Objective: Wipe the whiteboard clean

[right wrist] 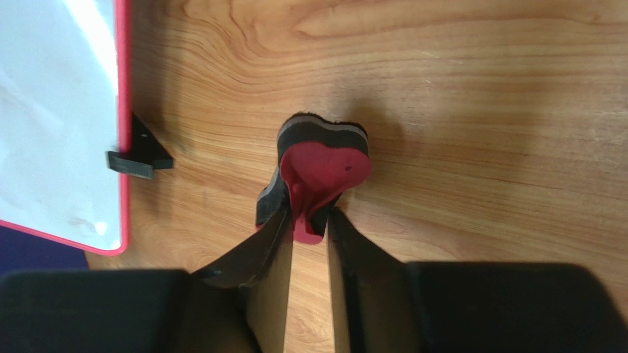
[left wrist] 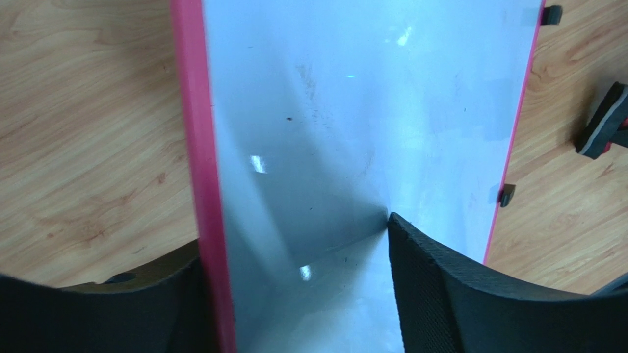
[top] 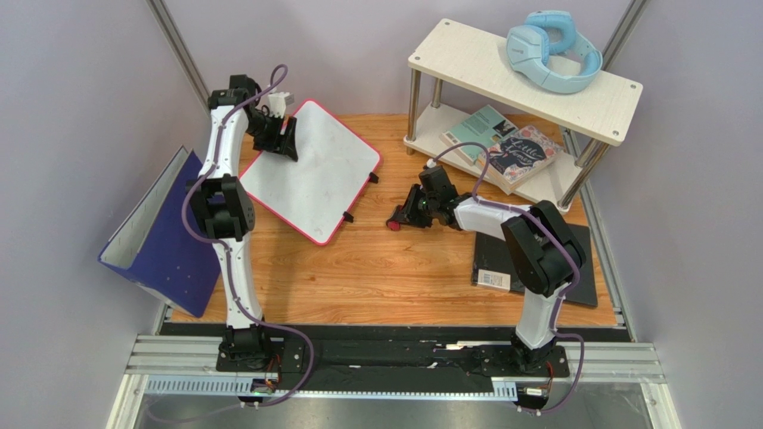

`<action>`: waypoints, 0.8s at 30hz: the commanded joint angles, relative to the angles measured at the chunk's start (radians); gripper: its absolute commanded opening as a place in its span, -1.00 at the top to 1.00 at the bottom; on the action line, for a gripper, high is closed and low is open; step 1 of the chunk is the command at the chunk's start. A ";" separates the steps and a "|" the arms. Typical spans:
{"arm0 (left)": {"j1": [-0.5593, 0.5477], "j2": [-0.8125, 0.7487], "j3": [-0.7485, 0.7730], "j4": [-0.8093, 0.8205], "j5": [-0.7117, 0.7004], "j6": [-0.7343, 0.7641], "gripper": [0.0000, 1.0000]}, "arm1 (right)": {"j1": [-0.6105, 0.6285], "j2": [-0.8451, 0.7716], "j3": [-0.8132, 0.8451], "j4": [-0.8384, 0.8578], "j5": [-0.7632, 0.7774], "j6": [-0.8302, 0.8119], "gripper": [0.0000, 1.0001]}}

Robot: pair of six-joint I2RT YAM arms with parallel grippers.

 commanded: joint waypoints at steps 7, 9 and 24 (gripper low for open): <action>0.004 -0.117 -0.004 0.030 -0.066 0.072 -0.60 | 0.003 0.015 0.054 -0.110 0.028 0.001 -0.02; 0.002 -0.143 0.007 0.033 -0.055 0.071 -0.61 | 0.005 0.012 0.054 -0.116 0.034 0.001 -0.11; -0.076 -0.392 -0.036 0.044 -0.061 0.108 -0.99 | 0.003 -0.235 -0.023 -0.134 0.110 -0.080 -0.58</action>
